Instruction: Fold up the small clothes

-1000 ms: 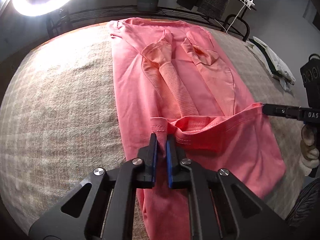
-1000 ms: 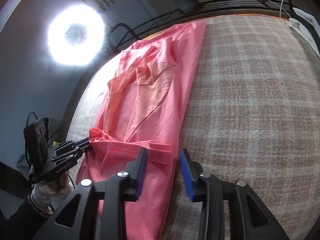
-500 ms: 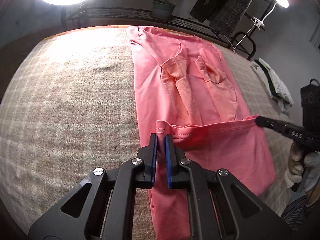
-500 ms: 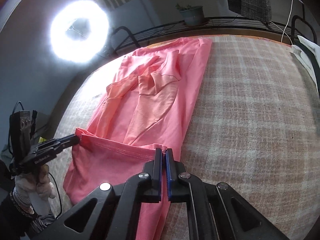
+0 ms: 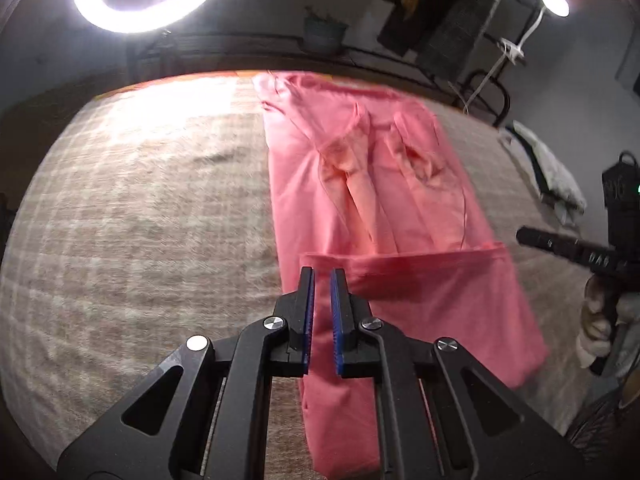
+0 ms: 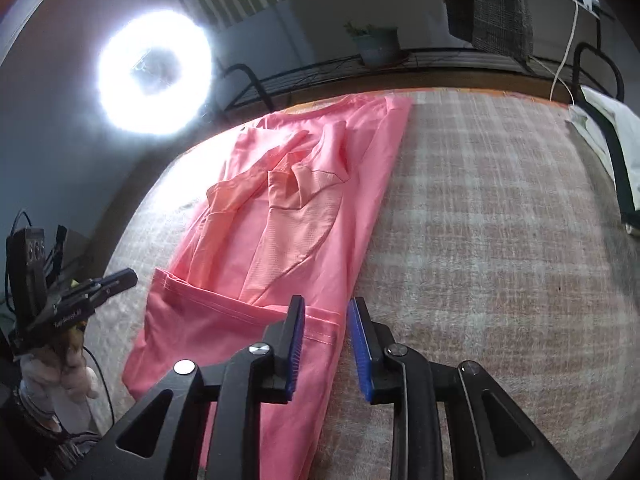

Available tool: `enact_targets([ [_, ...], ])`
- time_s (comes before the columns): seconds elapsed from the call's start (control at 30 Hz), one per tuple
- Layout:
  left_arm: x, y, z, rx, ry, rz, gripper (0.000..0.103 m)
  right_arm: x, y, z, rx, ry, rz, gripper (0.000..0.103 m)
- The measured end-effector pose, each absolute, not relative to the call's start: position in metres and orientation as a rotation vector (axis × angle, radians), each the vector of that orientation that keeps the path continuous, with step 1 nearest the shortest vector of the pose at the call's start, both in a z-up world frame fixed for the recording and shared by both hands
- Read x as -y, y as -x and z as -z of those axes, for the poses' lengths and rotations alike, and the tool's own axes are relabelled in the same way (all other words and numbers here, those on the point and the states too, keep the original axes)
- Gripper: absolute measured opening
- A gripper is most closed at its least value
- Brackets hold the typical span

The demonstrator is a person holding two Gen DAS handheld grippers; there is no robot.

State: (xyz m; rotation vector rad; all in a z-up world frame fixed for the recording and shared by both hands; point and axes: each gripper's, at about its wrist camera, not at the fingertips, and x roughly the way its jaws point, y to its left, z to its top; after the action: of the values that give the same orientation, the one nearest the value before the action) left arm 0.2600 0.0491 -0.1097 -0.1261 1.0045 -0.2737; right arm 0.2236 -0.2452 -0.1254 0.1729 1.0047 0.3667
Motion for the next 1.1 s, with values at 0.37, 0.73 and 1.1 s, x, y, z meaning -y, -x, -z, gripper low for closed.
enact_targets([
  [0.37,-0.047,-0.270,0.140,-1.056,-0.009,0.077,0.011,0.230,-0.226,0.140,-1.056,-0.136,-0.396,0.029],
  [0.73,-0.049,-0.291,0.095,-0.966,0.064,0.158,0.011,0.282,-0.262,0.137,-1.035,-0.340,-0.361,0.039],
  [1.1,-0.024,-0.300,0.103,-0.997,0.067,0.234,0.011,0.298,-0.332,0.172,-1.070,-0.542,-0.437,0.034],
])
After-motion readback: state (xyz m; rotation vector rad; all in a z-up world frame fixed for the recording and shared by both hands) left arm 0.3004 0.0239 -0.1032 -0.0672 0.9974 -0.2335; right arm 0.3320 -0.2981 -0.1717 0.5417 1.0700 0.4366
